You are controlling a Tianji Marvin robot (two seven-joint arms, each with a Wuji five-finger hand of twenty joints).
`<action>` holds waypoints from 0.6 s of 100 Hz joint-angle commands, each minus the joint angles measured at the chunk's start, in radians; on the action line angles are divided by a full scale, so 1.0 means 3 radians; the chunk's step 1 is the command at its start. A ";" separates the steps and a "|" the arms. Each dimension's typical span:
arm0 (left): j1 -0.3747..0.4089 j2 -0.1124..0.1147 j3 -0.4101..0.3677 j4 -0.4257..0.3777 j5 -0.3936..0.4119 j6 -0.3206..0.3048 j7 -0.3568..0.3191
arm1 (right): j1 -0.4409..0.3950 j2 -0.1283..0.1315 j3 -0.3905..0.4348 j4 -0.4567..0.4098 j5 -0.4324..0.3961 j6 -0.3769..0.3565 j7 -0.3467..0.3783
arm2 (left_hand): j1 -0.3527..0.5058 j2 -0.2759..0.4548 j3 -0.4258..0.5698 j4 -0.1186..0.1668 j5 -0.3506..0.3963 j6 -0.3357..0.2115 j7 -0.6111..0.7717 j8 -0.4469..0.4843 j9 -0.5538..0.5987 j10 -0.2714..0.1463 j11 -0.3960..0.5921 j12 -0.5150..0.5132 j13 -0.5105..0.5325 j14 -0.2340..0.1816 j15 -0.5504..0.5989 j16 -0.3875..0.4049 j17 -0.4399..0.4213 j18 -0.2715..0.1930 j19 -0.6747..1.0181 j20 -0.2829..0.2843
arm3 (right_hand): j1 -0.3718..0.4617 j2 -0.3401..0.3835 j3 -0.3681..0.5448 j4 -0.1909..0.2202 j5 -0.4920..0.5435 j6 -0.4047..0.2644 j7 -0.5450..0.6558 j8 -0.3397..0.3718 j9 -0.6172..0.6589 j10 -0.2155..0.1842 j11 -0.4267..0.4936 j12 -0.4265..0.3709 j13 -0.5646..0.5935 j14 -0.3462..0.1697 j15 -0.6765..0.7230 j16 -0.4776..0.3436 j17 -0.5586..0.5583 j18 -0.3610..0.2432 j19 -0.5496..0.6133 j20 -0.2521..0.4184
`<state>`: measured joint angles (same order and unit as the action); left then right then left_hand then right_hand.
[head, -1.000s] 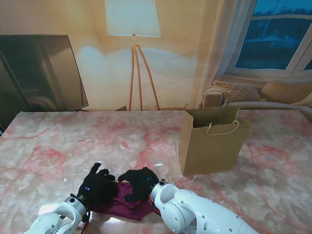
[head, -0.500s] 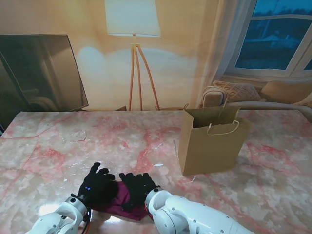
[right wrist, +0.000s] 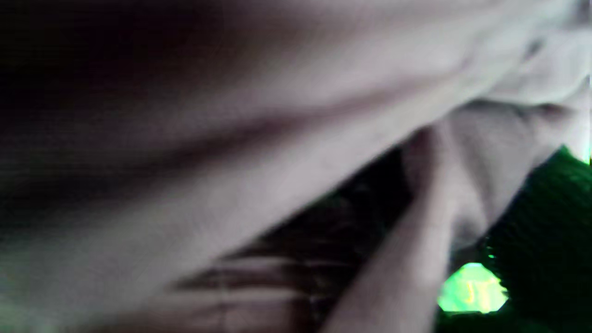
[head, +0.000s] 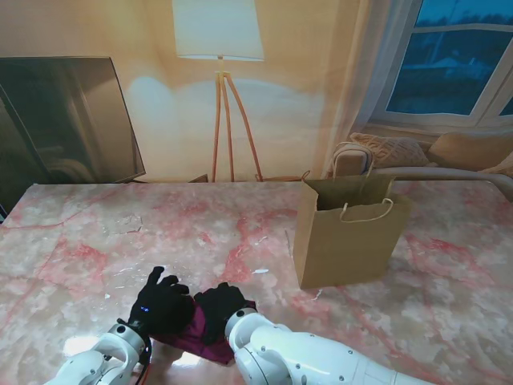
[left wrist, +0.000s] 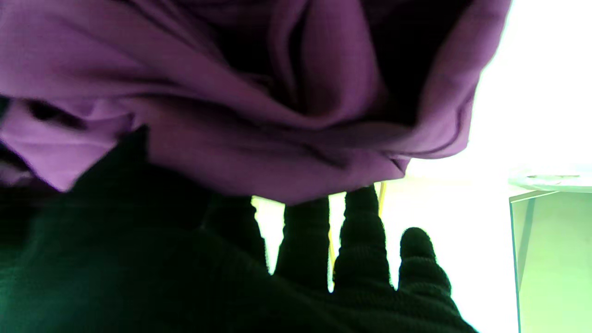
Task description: Fold the socks and the shorts into the kraft paper bag
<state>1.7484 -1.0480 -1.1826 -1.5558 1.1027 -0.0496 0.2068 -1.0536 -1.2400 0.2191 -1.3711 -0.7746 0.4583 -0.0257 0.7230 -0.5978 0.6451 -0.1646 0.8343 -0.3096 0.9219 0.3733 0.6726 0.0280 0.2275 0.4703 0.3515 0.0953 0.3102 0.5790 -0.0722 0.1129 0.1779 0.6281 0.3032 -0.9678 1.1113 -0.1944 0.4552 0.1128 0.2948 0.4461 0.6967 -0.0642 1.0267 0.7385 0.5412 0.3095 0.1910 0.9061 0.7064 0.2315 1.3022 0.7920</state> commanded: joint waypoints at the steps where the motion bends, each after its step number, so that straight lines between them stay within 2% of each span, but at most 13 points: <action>1: 0.0029 -0.0006 0.0030 0.0134 -0.0004 0.0025 -0.0009 | -0.0185 -0.0012 -0.0054 0.0316 0.0032 -0.0118 -0.0053 | 0.0328 0.0053 0.0350 0.0024 0.0107 0.0016 -0.0177 -0.0148 0.0012 -0.0040 0.0060 0.0052 -0.0111 -0.0008 0.0047 0.0034 -0.0039 -0.0020 -0.0040 0.0072 | 0.0241 -0.0135 0.0206 -0.0038 0.0717 -0.0614 0.0937 0.0324 0.0631 -0.0468 0.0404 0.0262 0.1797 -0.1089 0.2889 0.0154 0.0267 -0.0058 0.0546 0.0243; 8: 0.0031 -0.0015 0.0024 0.0142 -0.0028 0.0013 0.0039 | -0.0220 -0.0056 -0.0016 0.0433 -0.0006 -0.0200 -0.0242 | 0.0324 0.0054 0.0350 0.0025 0.0101 0.0032 -0.0179 -0.0140 0.0011 -0.0031 0.0059 0.0051 -0.0108 -0.0008 0.0050 0.0035 -0.0038 -0.0019 -0.0040 0.0074 | 0.0393 -0.0103 0.0252 -0.0038 0.1153 -0.1075 0.1513 0.0672 0.0980 -0.0557 0.0433 0.0405 0.2014 -0.1104 0.3076 0.0133 0.0418 -0.0060 0.0738 0.0233; 11: 0.0036 -0.0018 0.0018 0.0141 -0.0036 0.0009 0.0058 | -0.0232 -0.0067 0.0000 0.0459 -0.0007 -0.0220 -0.0287 | 0.0318 0.0064 0.0350 0.0025 0.0089 0.0055 -0.0187 -0.0139 0.0000 -0.0029 0.0053 0.0048 -0.0109 -0.0003 0.0050 0.0035 -0.0038 -0.0016 -0.0039 0.0075 | 0.0520 -0.0075 0.0196 -0.0365 0.1166 -0.1241 0.1752 0.0623 0.1007 -0.0562 0.0420 0.0445 0.2012 -0.1087 0.3081 0.0116 0.0412 -0.0033 0.0762 0.0215; 13: 0.0039 -0.0020 0.0014 0.0138 -0.0038 0.0007 0.0072 | -0.0242 -0.0075 0.0014 0.0476 -0.0003 -0.0230 -0.0319 | 0.0311 0.0067 0.0347 0.0024 0.0076 0.0073 -0.0195 -0.0140 -0.0008 -0.0026 0.0047 0.0044 -0.0112 -0.0003 0.0049 0.0035 -0.0038 -0.0016 -0.0038 0.0077 | 0.0600 -0.0051 0.0158 -0.0475 0.1158 -0.1337 0.1880 0.0618 0.1011 -0.0547 0.0396 0.0443 0.1992 -0.1061 0.3066 0.0109 0.0388 -0.0012 0.0762 0.0214; 15: 0.0043 -0.0022 0.0008 0.0134 -0.0037 0.0005 0.0086 | -0.0250 -0.0081 0.0025 0.0490 0.0000 -0.0238 -0.0345 | 0.0284 0.0069 0.0339 0.0024 0.0054 0.0106 -0.0231 -0.0139 -0.0015 -0.0019 0.0022 0.0021 -0.0105 -0.0010 0.0025 0.0015 -0.0040 -0.0014 -0.0032 0.0086 | 0.0670 -0.0019 0.0139 -0.0527 0.1143 -0.1452 0.2059 0.0560 0.1010 -0.0526 0.0359 0.0442 0.1963 -0.1028 0.3037 0.0100 0.0361 -0.0007 0.0758 0.0218; 19: 0.0056 -0.0027 -0.0009 0.0124 -0.0036 0.0001 0.0123 | -0.0257 -0.0082 0.0036 0.0497 -0.0005 -0.0238 -0.0367 | 0.0225 0.0067 0.0318 0.0021 0.0002 0.0177 -0.0347 -0.0117 -0.0036 0.0003 -0.0036 -0.0061 -0.0089 -0.0015 -0.0096 -0.0116 -0.0039 -0.0004 -0.0025 0.0100 | 0.0743 0.0054 0.0124 -0.0547 0.1138 -0.1633 0.2224 0.0583 0.0962 -0.0487 0.0261 0.0402 0.1891 -0.0996 0.2946 0.0069 0.0317 -0.0023 0.0756 0.0225; 25: 0.0080 -0.0045 -0.0042 0.0110 -0.0081 -0.0017 0.0198 | -0.0261 -0.0071 0.0048 0.0479 -0.0021 -0.0212 -0.0363 | 0.0085 0.0073 0.0292 0.0017 -0.0218 0.0394 -0.0774 -0.0062 -0.0129 0.0061 -0.0151 -0.0244 -0.0091 -0.0003 -0.0335 -0.0473 0.0010 0.0018 -0.0017 0.0010 | 0.0787 0.0130 0.0172 -0.0516 0.1200 -0.1792 0.2318 0.0731 0.0801 -0.0425 -0.0027 0.0240 0.1736 -0.0946 0.2668 -0.0020 0.0321 -0.0181 0.0792 0.0222; 29: 0.0095 -0.0062 -0.0067 0.0106 -0.0137 -0.0033 0.0262 | -0.0266 -0.0062 0.0062 0.0466 -0.0026 -0.0201 -0.0361 | -0.0167 0.0154 0.0451 0.0061 -0.0326 0.0581 -0.1209 -0.0008 -0.0196 0.0098 -0.0196 -0.0324 -0.0117 0.0012 -0.0394 -0.0597 0.0052 0.0002 0.0022 -0.0102 | 0.0792 0.0120 0.0183 -0.0517 0.1256 -0.1784 0.2318 0.0772 0.0713 -0.0295 -0.0343 -0.0015 0.1706 -0.0924 0.2412 -0.0136 0.0386 -0.0238 0.0809 0.0183; 33: 0.0115 -0.0079 -0.0103 0.0093 -0.0203 -0.0058 0.0301 | -0.0267 -0.0052 0.0068 0.0451 -0.0034 -0.0180 -0.0350 | -0.0435 0.0282 0.0587 0.0233 -0.0451 0.0721 -0.1474 -0.0039 -0.0264 0.0128 -0.0233 -0.0371 -0.0136 0.0016 -0.0444 -0.0657 0.0095 -0.0020 0.0058 -0.0185 | 0.0795 0.0098 0.0180 -0.0522 0.1294 -0.1739 0.2331 0.0764 0.0697 -0.0174 -0.0638 -0.0317 0.1779 -0.0927 0.2164 -0.0285 0.0484 -0.0264 0.0805 0.0107; 38: 0.0148 -0.0100 -0.0155 0.0066 -0.0286 -0.0092 0.0333 | -0.0267 -0.0042 0.0078 0.0441 -0.0047 -0.0162 -0.0345 | -0.0522 0.0326 0.0518 0.0260 -0.0623 0.0817 -0.1747 -0.0128 -0.0350 0.0149 -0.0272 -0.0422 -0.0153 0.0019 -0.0481 -0.0705 0.0139 -0.0023 0.0152 -0.0263 | 0.0798 0.0058 0.0203 -0.0531 0.1314 -0.1714 0.2345 0.0744 0.0867 -0.0099 -0.0776 -0.0618 0.1966 -0.0906 0.1944 -0.0464 0.0661 -0.0296 0.0783 -0.0029; 45: 0.0214 -0.0127 -0.0242 0.0001 -0.0377 -0.0114 0.0365 | -0.0289 -0.0046 0.0116 0.0461 -0.0041 -0.0161 -0.0395 | -0.0599 0.0376 0.0383 0.0270 -0.0741 0.0891 -0.1948 -0.0203 -0.0430 0.0162 -0.0295 -0.0461 -0.0184 0.0025 -0.0503 -0.0731 0.0095 0.0019 0.0332 -0.0324 | 0.0840 -0.0028 0.0276 -0.0546 0.1347 -0.1689 0.2390 0.0737 0.1151 -0.0069 -0.0767 -0.0884 0.2264 -0.0914 0.1853 -0.0626 0.0924 -0.0306 0.0857 -0.0244; 52: 0.0339 -0.0143 -0.0365 -0.0143 -0.0386 -0.0087 0.0390 | -0.0313 -0.0063 0.0156 0.0517 -0.0039 -0.0184 -0.0497 | -0.0677 0.0420 0.0299 0.0271 -0.0819 0.0944 -0.2039 -0.0239 -0.0468 0.0164 -0.0305 -0.0473 -0.0208 0.0023 -0.0519 -0.0739 0.0060 0.0059 0.0394 -0.0356 | 0.0864 -0.0173 0.0389 -0.0568 0.1403 -0.1704 0.2432 0.0759 0.1395 -0.0077 -0.0703 -0.0950 0.2526 -0.0972 0.1947 -0.0642 0.1157 -0.0349 0.0908 -0.0374; 60: 0.0457 -0.0162 -0.0496 -0.0273 -0.0384 -0.0036 0.0435 | -0.0347 -0.0086 0.0222 0.0585 -0.0022 -0.0257 -0.0639 | -0.0684 0.0482 0.0184 0.0296 -0.0820 0.0995 -0.2121 -0.0262 -0.0474 0.0170 -0.0311 -0.0484 -0.0202 0.0022 -0.0534 -0.0740 0.0048 0.0099 0.0438 -0.0442 | 0.0892 -0.0265 0.0568 -0.0572 0.1441 -0.1759 0.2458 0.0845 0.1479 -0.0092 -0.0618 -0.0874 0.2562 -0.0986 0.2260 -0.0501 0.1249 -0.0393 0.0896 -0.0470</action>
<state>1.8630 -1.0987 -1.3193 -1.6077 0.9878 -0.0796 0.3159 -1.1061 -1.2812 0.2960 -1.2637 -0.7969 0.3990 -0.2346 0.5364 -0.4784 0.7305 -0.1389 0.6141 -0.0606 0.3300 0.3170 0.5674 0.0542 0.1567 0.3428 0.3378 0.0961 0.1786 0.3651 -0.0447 0.1290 0.2931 0.5248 0.4715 -1.0157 1.1503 -0.3754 0.7820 -0.2869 0.8926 0.6392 1.0902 -0.0907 0.8027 0.4650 0.8034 0.1555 0.3805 0.7314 0.9886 0.1879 1.4131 0.6666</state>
